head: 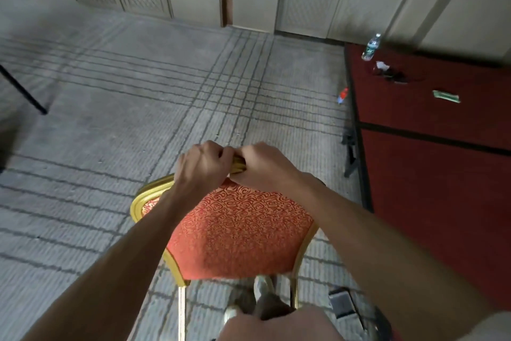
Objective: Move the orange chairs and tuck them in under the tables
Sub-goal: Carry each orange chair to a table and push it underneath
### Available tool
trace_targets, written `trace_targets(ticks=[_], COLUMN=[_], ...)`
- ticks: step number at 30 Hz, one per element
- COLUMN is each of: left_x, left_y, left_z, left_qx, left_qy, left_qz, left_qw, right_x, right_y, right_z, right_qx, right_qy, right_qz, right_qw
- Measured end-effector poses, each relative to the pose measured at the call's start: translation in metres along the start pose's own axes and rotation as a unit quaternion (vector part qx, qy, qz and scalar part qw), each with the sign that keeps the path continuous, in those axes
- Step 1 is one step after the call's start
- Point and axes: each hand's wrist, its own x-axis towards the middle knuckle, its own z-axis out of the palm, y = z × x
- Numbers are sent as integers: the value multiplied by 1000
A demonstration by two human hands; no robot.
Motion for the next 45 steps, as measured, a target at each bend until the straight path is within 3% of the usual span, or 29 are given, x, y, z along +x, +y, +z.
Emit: trace_targets(ticks=[5,11,16,19,21,27,34,39,42,45], left_x=[29,110,179,220,254,355,464,568,642,704], left_y=[-25,-31,-41,-49,-53,-62,-89,-122,-134,-143], left_z=[20,56,98,95,86,77,69,69,74,85], left_qx=[83,35,76,128,129,92,76,151,142,102], left_qy=[42,34,12,38,45,78,75,16,-22,-2], left_qz=[18,-56,-48,9,1,-94,-53,125,46,-32], left_qw=[995,997,996,991,991,988,993,980,988,994], right_x=[46,126,197,244,274,367,471,573,644,709], right_y=[19,75,126,145,148,150,174,213,233,246], right_z=[18,21,29,24,15,-10,-31,-43,-50,-58], right_qx=[-48,-79,-71,-96,-74,-50,-52,-46,-24,-10], right_qy=[2,-25,-50,-9,36,30,71,76,37,-1], right_qz=[-40,-50,-49,-91,-107,-21,-42,-65,-46,-16], right_qw=[998,995,995,991,991,998,995,994,998,1000])
